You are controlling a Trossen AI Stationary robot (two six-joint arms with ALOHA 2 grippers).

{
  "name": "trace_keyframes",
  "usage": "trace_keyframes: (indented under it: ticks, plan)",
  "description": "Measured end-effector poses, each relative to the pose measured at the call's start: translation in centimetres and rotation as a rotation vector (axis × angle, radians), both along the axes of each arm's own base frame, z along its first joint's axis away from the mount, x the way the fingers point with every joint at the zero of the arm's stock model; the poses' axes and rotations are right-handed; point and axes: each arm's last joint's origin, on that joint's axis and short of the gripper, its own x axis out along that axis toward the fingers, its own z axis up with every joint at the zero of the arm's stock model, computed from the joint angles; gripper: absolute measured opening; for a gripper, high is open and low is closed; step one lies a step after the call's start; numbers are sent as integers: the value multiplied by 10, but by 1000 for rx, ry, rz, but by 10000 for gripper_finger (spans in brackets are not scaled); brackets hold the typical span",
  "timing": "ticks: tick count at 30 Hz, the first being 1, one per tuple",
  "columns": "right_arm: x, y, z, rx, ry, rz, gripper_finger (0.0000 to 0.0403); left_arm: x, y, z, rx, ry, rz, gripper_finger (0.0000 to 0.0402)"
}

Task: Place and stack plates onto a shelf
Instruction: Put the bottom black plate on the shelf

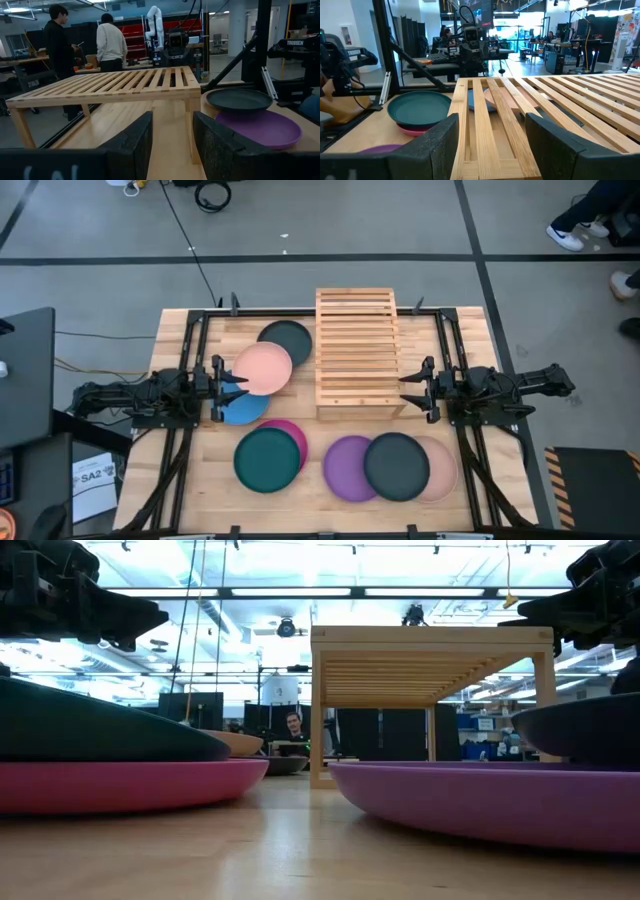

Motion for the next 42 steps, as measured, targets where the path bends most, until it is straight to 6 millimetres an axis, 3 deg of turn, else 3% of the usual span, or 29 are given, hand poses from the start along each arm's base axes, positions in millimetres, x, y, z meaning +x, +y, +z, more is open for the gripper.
trace_keyframes:
  ticks: [37,42]
  plan:
    - [0,0,1,1,-8,0,233,0,0,0,0,-1,0,146]
    - [0,0,1,86,-12,5,233,0,0,1,0,-6,0,146]
